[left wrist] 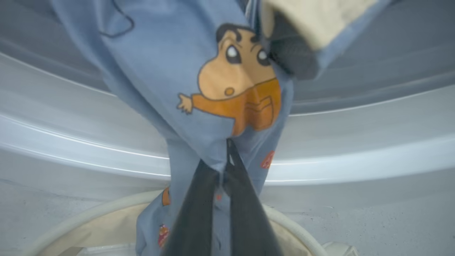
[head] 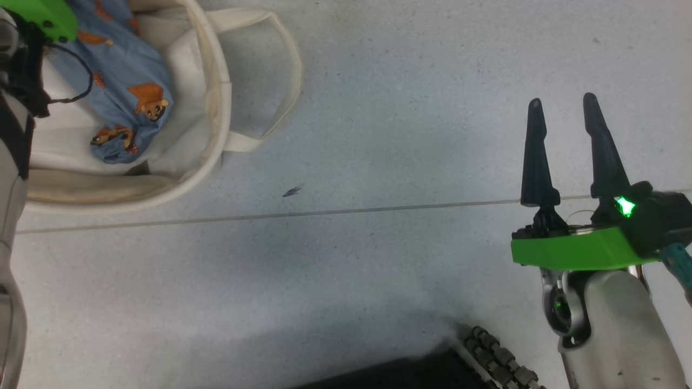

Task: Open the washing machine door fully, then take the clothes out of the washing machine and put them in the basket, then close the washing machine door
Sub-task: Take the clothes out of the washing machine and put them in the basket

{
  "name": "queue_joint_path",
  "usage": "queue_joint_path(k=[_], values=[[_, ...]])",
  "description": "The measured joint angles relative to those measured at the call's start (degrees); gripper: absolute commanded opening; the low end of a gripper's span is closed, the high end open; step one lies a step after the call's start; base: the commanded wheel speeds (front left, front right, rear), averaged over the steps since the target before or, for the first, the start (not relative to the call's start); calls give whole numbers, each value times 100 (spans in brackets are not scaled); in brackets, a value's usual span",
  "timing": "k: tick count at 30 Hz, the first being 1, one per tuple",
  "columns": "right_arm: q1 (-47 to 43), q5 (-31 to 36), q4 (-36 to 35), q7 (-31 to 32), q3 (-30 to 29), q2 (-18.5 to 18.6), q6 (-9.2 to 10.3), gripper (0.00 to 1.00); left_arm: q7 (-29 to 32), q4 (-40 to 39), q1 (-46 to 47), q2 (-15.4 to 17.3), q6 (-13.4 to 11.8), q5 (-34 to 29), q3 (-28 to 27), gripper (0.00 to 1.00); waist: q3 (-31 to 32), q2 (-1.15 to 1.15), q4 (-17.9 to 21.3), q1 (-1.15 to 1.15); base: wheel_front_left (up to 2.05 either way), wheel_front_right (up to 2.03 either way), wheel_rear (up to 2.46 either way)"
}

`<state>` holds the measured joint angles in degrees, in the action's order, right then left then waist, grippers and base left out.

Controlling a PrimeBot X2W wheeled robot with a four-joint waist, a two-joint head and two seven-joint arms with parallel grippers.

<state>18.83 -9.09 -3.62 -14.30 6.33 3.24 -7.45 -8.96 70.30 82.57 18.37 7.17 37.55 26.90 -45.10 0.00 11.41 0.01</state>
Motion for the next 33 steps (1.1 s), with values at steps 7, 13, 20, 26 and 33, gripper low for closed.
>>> queue_joint_path(k=[7,13,20,26,33], values=[[32,0,68,0,-21,-2,0,100,-394,-321,-274,-8,0,354,405,0,227,0,-88,0,0,0,0],[25,-1,230,0,-7,-2,0,100,-479,-483,-1088,-32,0,723,765,0,597,0,-171,0,0,0,0],[-55,-8,270,0,35,3,0,100,71,-508,-2213,-32,0,1156,1322,0,893,0,-267,-1,0,0,0],[-53,0,179,0,42,38,0,100,443,-269,-2243,-12,1,1471,1445,0,634,0,-272,-1,0,0,0],[-28,10,35,0,18,44,0,100,861,266,-2012,26,-91,1802,1265,0,248,0,-206,-1,0,0,0]])
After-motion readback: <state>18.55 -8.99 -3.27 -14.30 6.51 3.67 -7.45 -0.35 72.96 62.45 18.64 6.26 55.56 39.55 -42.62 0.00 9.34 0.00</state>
